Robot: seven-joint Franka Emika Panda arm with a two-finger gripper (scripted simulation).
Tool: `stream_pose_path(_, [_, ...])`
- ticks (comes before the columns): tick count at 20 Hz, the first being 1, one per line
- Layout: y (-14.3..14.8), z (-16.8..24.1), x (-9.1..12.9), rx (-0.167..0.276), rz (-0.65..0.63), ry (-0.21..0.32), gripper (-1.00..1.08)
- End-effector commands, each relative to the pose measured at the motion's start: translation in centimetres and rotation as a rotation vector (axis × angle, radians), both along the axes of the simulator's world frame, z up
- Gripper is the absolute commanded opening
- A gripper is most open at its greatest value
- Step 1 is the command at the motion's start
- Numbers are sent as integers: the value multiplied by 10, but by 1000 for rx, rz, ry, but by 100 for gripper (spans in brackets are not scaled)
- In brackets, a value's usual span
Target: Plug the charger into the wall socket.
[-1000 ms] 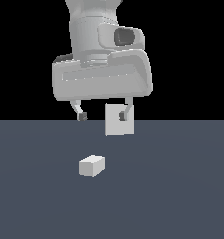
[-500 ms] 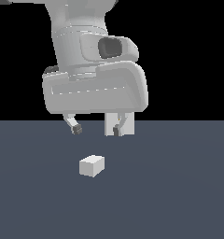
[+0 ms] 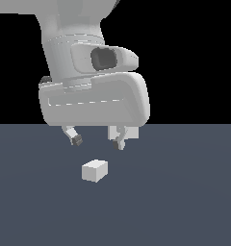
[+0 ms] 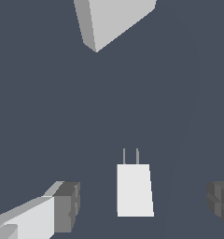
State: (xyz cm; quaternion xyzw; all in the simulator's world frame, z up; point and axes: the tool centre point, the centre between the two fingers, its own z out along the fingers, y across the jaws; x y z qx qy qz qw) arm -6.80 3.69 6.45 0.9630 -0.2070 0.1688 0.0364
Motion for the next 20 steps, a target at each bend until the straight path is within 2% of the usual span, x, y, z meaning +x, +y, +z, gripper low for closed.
stream_pose_path(1, [0,-2,0,-2,-6,-4,100])
stream_pose_path(9, [1,-8,-1,-1,-5,-3,100])
stream_pose_path(20, [0,-49,-2,0,-8,-3,100])
